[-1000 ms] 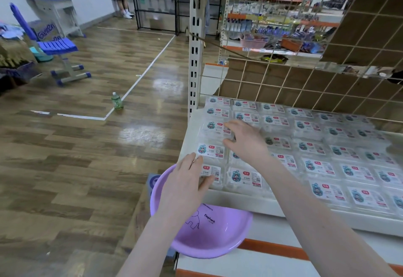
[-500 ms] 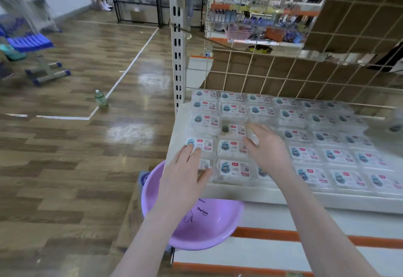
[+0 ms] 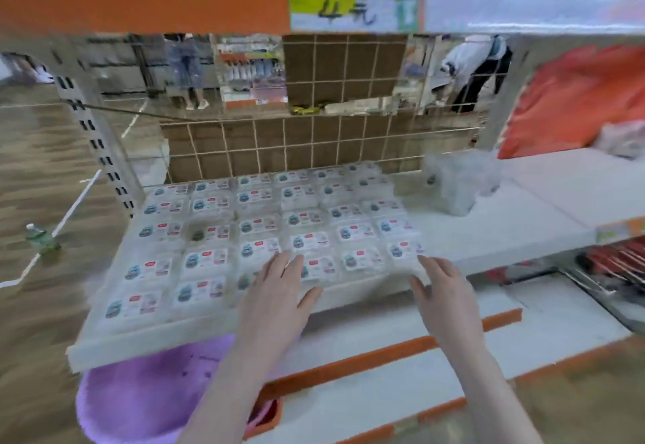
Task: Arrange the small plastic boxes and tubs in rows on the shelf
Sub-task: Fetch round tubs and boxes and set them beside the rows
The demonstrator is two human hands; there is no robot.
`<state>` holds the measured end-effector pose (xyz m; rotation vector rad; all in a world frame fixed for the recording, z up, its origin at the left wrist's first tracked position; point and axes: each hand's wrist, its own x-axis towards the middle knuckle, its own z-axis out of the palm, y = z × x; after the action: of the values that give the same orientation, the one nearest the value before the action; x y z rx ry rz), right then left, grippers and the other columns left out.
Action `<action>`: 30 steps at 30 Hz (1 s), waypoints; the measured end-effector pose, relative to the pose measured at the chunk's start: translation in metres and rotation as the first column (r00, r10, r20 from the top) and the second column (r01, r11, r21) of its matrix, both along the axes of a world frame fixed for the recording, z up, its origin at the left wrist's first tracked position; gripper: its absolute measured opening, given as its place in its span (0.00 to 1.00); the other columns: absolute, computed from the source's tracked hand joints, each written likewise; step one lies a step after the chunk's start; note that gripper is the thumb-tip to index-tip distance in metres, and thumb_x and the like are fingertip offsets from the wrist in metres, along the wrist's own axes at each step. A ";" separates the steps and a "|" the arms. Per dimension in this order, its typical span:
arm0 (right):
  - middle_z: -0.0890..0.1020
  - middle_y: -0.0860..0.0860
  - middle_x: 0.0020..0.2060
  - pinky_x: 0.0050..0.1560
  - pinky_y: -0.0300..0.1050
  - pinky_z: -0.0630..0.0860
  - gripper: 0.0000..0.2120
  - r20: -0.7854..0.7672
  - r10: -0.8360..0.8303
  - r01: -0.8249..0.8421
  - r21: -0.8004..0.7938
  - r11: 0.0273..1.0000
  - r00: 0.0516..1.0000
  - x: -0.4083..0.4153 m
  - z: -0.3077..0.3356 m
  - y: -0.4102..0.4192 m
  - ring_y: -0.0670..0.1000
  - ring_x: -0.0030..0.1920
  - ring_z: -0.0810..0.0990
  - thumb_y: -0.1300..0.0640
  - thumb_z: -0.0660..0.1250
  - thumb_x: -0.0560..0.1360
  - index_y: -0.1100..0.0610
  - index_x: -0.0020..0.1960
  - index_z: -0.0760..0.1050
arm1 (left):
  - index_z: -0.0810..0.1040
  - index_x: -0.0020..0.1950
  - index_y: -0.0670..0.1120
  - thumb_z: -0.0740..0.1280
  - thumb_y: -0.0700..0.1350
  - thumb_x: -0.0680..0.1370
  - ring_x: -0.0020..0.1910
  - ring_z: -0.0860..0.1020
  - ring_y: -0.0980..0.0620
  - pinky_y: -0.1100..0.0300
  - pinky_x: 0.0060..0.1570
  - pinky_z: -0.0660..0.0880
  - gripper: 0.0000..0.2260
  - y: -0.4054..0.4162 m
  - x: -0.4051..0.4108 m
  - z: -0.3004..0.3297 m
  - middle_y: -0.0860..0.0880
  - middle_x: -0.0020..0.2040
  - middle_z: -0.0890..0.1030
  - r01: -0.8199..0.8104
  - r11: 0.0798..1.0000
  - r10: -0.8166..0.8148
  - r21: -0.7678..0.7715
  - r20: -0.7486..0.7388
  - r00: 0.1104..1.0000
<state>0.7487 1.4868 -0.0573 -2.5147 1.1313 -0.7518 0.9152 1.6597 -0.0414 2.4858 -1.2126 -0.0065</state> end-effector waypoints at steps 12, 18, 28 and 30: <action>0.78 0.58 0.57 0.54 0.52 0.72 0.19 -0.055 -0.298 0.293 -0.075 0.953 0.953 -0.224 0.001 -0.122 0.60 0.56 0.76 0.57 0.68 0.75 0.63 0.63 0.74 | 0.57 0.76 0.49 0.56 0.58 0.80 0.76 0.51 0.53 0.57 0.72 0.52 0.27 -0.188 -0.195 0.014 0.51 0.77 0.55 0.274 0.961 -0.276 -0.030 -0.062 0.959; 0.79 0.58 0.53 0.54 0.50 0.71 0.18 -0.072 -0.396 0.390 -0.079 0.917 0.916 -0.291 0.005 -0.167 0.60 0.54 0.76 0.55 0.68 0.75 0.63 0.60 0.74 | 0.58 0.76 0.48 0.58 0.57 0.80 0.76 0.53 0.52 0.57 0.72 0.53 0.27 -0.271 -0.258 0.019 0.50 0.77 0.56 0.398 0.917 -0.399 -0.032 -0.055 0.915; 0.77 0.57 0.54 0.55 0.49 0.69 0.18 -0.141 -0.497 0.475 -0.162 0.865 0.856 -0.353 -0.002 -0.322 0.59 0.56 0.73 0.52 0.65 0.75 0.61 0.59 0.73 | 0.63 0.73 0.47 0.63 0.54 0.78 0.74 0.58 0.50 0.57 0.71 0.56 0.26 -0.455 -0.329 0.001 0.48 0.75 0.61 0.520 0.848 -0.525 -0.102 -0.033 0.850; 0.76 0.55 0.55 0.56 0.48 0.68 0.19 -0.150 -0.494 0.471 -0.165 0.867 0.857 -0.360 -0.002 -0.368 0.57 0.57 0.72 0.50 0.64 0.75 0.60 0.61 0.72 | 0.62 0.74 0.46 0.63 0.54 0.78 0.74 0.58 0.49 0.57 0.71 0.54 0.27 -0.503 -0.336 -0.002 0.47 0.75 0.61 0.513 0.852 -0.520 -0.107 -0.045 0.853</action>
<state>0.3886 1.1185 -0.0594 -2.4573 1.8851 -0.7248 0.5794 1.1565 -0.0431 1.9889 -1.7688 -0.1770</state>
